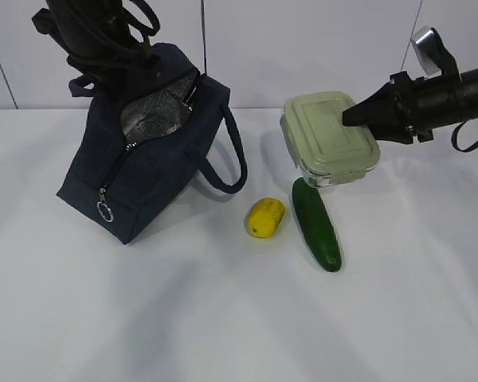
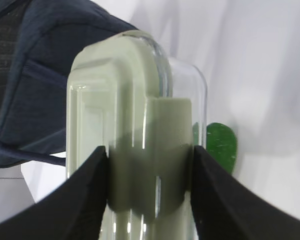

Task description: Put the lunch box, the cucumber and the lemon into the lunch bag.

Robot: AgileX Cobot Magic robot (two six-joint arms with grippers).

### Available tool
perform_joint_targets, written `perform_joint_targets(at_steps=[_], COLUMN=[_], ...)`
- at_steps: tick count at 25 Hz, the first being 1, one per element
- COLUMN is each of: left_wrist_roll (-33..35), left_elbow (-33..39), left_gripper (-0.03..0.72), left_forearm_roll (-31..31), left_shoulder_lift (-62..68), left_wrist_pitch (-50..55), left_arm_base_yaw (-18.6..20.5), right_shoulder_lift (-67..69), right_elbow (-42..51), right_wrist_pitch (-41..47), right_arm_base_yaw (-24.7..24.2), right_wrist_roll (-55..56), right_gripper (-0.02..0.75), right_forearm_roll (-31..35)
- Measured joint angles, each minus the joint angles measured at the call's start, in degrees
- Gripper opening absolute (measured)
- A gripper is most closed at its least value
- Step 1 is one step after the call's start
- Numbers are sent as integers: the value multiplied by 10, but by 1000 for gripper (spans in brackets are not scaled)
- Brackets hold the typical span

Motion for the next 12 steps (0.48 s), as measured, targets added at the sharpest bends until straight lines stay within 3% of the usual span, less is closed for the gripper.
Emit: perform_joint_targets(at_steps=[12], left_wrist_roll=[0], left_elbow=[0], left_gripper=[3], left_forearm_roll=[-16], left_shoulder_lift=[17], left_wrist_pitch=[1], left_arm_base_yaw=[-14], right_shoulder_lift=[-26], right_elbow=[-8], right_wrist_pitch=[4], right_arm_base_yaw=[49], right_wrist_roll=[6], right_gripper=[362], right_forearm_roll=[31])
